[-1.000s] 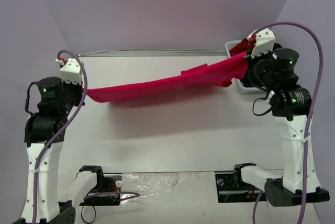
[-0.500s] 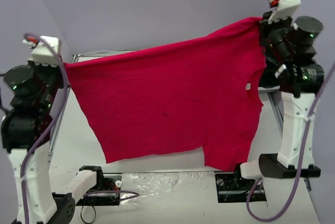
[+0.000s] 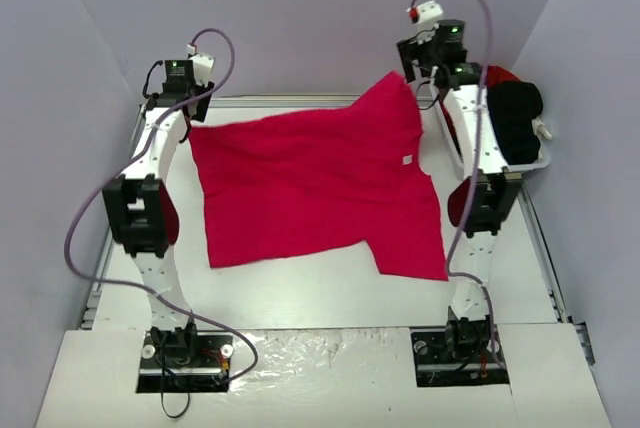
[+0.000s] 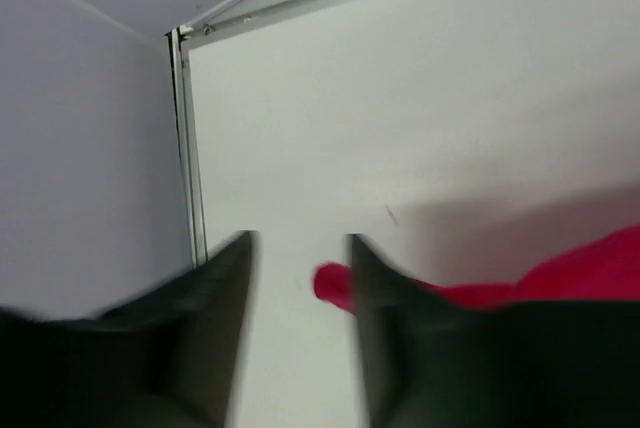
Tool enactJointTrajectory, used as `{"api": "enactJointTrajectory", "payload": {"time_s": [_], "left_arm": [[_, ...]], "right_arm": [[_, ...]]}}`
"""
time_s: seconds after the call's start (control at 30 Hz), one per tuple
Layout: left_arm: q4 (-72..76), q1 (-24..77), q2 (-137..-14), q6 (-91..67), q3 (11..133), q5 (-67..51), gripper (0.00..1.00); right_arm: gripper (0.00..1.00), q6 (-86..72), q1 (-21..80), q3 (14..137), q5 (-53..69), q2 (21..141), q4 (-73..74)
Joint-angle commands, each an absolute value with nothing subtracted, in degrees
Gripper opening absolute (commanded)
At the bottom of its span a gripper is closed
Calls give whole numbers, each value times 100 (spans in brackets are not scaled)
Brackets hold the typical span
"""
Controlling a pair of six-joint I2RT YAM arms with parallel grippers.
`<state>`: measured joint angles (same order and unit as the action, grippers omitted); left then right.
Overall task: Fold and stack the t-shirts
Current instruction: Flatten out the tshirt
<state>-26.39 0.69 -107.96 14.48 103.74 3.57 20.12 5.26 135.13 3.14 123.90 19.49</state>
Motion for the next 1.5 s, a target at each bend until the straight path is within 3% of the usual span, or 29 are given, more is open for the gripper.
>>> {"api": "enactJointTrajectory", "payload": {"time_s": [0.0,0.13,0.3,0.57,0.8,0.97,1.17,1.47], "left_arm": [[-2311,-193,-11853,1749,11800,782,55],[-2023,-193,-12455,1793,12375,1028,73],[-1819,-115,-11551,1828,11210,906,80],[-1845,289,-8923,2038,8203,203,82],[-3029,1141,-6973,3004,5989,-632,78],[-3155,1985,-6005,3243,4792,147,73],[-3410,2259,-5511,3550,3991,96,72],[-2629,2391,-5519,3990,3217,729,72]], "right_arm": [[97,2477,904,14344,-552,12954,1794],[100,2620,1134,13888,-923,13132,1635],[100,2575,1143,12056,-686,12219,1424],[100,2698,1072,9143,-220,10048,1116],[100,2795,862,7235,613,8414,1230],[100,2708,475,6444,1247,7727,1546],[100,2479,387,5784,1775,7409,1582],[99,2400,185,5379,1846,7549,1494]]}}
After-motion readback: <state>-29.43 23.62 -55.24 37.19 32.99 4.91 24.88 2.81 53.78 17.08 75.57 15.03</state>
